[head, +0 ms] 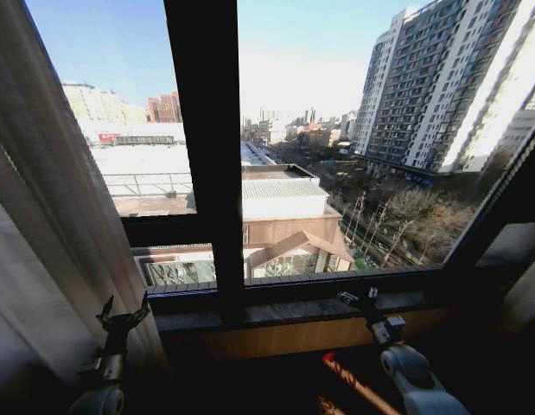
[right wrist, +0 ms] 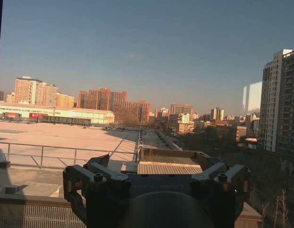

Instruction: Open the curtains by pulling them apart, changing their state from closed to fully open.

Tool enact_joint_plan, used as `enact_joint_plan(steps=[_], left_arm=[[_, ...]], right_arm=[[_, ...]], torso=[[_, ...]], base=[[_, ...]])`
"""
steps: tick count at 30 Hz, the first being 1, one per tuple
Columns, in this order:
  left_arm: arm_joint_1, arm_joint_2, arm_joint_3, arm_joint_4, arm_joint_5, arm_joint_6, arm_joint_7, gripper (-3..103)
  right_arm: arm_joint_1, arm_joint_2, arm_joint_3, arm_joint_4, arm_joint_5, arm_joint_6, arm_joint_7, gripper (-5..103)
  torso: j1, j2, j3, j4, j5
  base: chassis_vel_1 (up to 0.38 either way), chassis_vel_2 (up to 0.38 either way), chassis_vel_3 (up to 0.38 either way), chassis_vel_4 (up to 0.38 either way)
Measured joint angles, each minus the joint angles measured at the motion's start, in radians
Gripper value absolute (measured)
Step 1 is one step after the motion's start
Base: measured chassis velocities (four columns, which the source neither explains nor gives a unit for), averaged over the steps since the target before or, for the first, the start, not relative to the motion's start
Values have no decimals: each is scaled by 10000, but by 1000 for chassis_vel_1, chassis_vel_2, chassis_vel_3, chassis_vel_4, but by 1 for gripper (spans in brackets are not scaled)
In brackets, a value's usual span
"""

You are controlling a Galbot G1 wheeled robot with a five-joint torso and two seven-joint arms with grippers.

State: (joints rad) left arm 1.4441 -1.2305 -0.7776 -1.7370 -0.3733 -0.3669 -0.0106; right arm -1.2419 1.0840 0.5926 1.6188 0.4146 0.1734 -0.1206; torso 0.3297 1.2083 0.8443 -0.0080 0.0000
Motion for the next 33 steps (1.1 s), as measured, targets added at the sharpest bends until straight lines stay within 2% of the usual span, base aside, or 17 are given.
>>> enact_joint_plan(steps=[26,28,31,33], left_arm=[[-1,0,4,-17,0,34,-11,100],[-7,0,17,-58,-5,115,-48,100],[-135,-8,212,-660,-122,1127,-478,100],[-160,-11,250,-775,-145,1326,-557,100]], right_arm=[[0,0,0,0,0,-1,0,100],[0,0,0,0,0,0,0,100],[0,0,0,0,0,0,0,100],[0,0,0,0,0,0,0,100]], torso=[[0,0,0,0,0],[0,0,0,0,0],[0,0,0,-1,0],[0,0,0,-1,0]], base=[[0,0,0,0],[0,0,0,0],[0,0,0,0],[0,0,0,0]])
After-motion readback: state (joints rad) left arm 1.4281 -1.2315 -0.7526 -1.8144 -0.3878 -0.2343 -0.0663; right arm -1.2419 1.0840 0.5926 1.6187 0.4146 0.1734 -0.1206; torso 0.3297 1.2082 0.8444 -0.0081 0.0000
